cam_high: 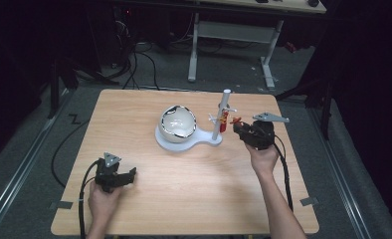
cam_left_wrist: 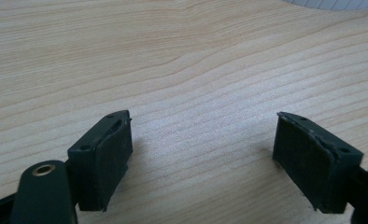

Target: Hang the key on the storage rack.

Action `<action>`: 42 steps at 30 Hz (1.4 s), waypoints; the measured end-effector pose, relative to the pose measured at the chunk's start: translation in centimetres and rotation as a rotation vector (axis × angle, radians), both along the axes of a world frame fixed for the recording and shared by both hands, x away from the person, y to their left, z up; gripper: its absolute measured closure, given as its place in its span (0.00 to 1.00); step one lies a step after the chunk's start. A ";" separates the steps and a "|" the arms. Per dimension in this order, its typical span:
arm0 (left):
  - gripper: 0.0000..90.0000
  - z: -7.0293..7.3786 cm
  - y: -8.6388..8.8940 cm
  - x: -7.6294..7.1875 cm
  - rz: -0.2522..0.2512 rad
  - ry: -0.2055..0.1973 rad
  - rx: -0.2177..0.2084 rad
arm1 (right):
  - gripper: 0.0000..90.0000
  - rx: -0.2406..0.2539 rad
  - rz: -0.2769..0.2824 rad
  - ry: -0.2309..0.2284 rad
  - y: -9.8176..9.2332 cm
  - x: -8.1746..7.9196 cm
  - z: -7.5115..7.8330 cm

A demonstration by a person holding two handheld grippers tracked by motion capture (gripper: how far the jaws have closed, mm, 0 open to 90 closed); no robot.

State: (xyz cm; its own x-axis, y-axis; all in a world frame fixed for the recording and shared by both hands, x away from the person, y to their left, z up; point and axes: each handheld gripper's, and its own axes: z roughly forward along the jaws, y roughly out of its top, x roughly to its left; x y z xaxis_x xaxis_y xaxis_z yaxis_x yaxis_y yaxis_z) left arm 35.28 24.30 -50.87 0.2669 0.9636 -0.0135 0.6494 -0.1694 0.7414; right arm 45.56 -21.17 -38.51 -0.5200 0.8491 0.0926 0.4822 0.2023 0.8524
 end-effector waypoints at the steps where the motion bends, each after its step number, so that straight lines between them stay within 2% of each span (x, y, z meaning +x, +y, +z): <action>1: 0.23 0.0 0.0 0.0 0.000 0.000 0.000 | 0.75 -0.002 -0.001 0.002 0.0 0.0 -0.1; 22: 0.22 0.0 0.0 0.0 0.000 -0.001 -0.003 | 0.74 -0.004 0.011 0.019 1.1 0.5 -1.8; 31: 0.22 0.0 0.0 0.0 0.000 0.000 -0.001 | 0.75 0.004 -0.003 0.036 1.4 0.8 -2.6; 42: 0.22 0.0 0.0 0.0 0.000 0.000 0.001 | 0.73 0.006 -0.005 0.049 1.7 0.8 -2.8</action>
